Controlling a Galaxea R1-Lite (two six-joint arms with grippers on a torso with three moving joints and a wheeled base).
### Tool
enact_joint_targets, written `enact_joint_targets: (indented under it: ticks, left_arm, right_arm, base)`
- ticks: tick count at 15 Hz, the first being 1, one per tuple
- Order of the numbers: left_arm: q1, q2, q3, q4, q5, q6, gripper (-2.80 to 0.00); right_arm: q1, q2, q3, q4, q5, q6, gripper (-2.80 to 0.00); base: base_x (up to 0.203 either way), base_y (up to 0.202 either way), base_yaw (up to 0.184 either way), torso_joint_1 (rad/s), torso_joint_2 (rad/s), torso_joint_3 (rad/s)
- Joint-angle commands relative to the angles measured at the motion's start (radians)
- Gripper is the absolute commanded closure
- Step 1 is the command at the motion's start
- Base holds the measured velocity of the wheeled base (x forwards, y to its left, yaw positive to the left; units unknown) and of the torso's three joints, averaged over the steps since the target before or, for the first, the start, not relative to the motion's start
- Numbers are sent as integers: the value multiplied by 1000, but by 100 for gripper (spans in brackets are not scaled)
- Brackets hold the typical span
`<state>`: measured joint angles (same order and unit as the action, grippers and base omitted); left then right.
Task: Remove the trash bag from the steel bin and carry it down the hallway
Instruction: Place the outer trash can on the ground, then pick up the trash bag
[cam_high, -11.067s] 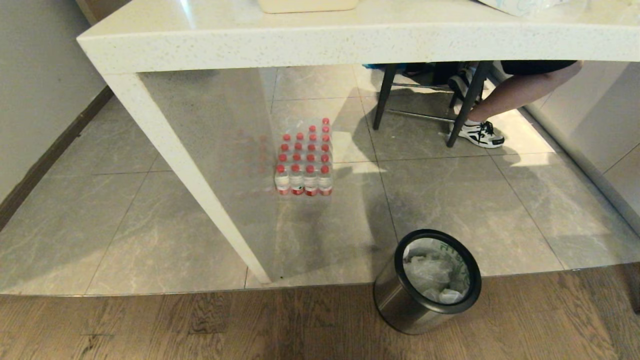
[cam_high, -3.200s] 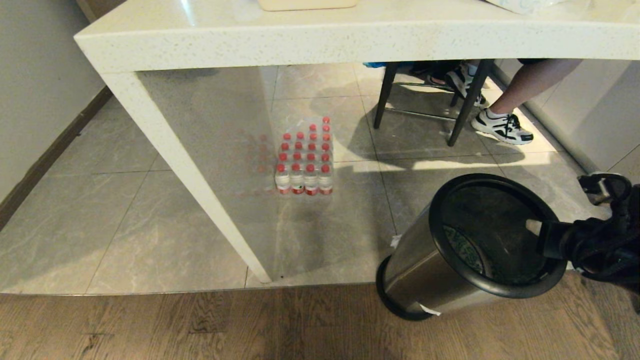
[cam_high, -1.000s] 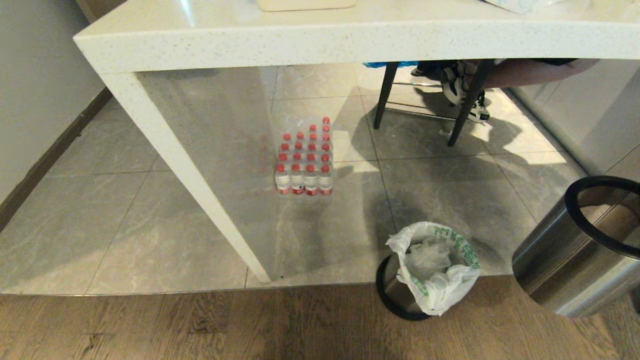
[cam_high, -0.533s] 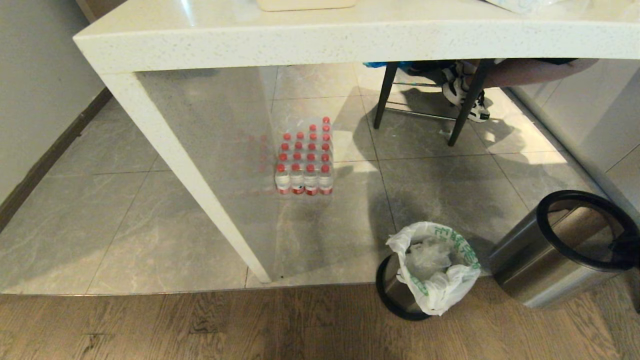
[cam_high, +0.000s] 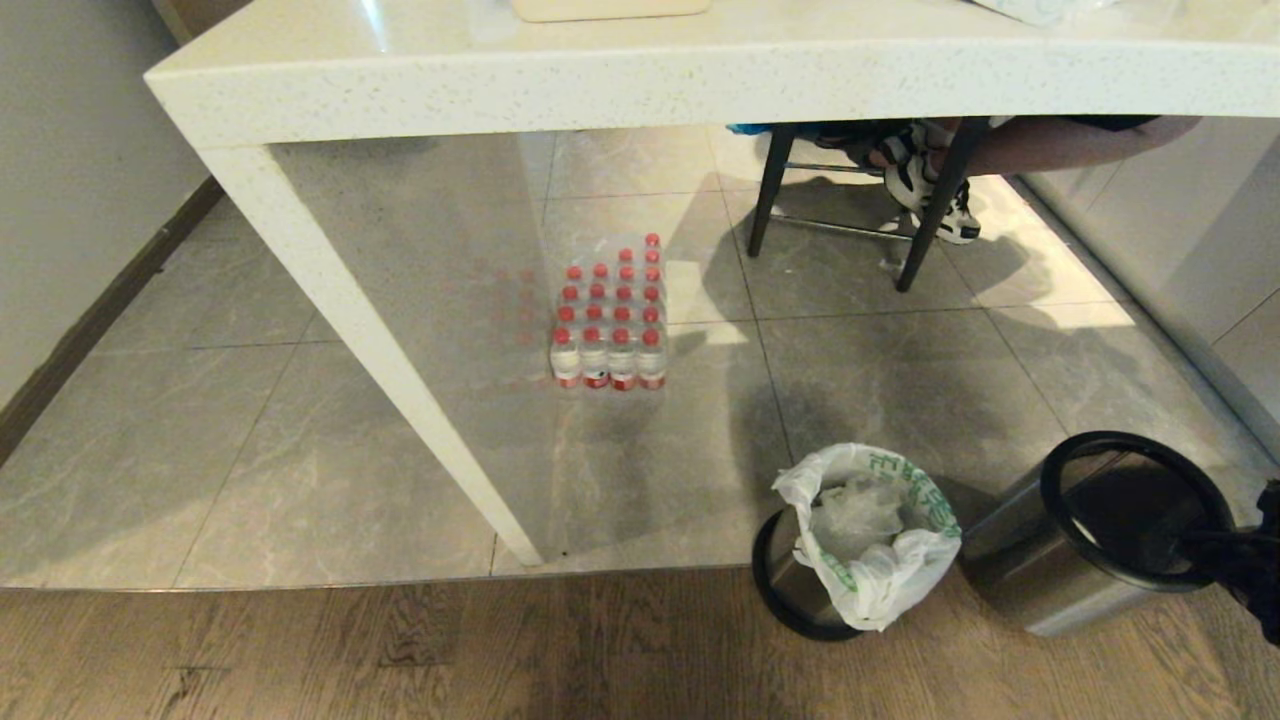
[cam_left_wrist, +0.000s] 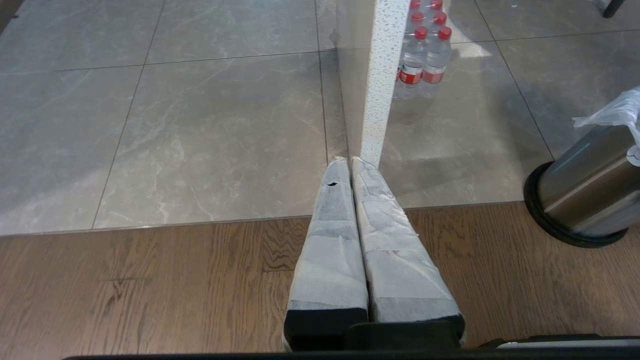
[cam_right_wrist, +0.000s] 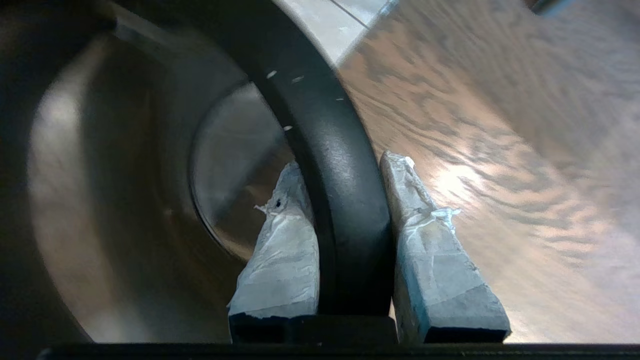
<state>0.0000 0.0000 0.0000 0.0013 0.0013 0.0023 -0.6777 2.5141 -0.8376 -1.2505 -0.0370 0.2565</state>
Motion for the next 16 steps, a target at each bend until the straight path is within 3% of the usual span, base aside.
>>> enact_joint_targets:
  ticks: [1,3,4,8,12,13,16]
  left_arm:
    - [0,0,0,0,0,1,0]
    - [0,0,0,0,0,1,0]
    - [0,0,0,-1,0,1,0]
    - [0,0,0,0,0,0,0]
    - [0,0,0,0,0,1,0]
    - [0,0,0,0,0,0,0]
    - [0,0,0,0,0,1,0]
  right_arm:
    - [0,55,-13,-24,-3,-14,0]
    - [-2,69,-29,-30,1,-23,0]
    - [-2,68,-29,-24,0,-20,-280]
    - [-6,53,-11,-19,-3,-16,-280]
    - [-48,-147,109,-2,5,-7,-280]
    - [-62,-224,150,10,18,-3,0]
    - [-74,-443,236,80,59,-4,0]
  base:
    - [0,0,0,0,0,0]
    - [0,0,0,0,0,0]
    - [0,0,0,0,0,0]
    - [0,0,0,0,0,0]
    - [0,0,0,0,0,0]
    - [0,0,0,0,0,0]
    - [0,0,0,0,0,0]
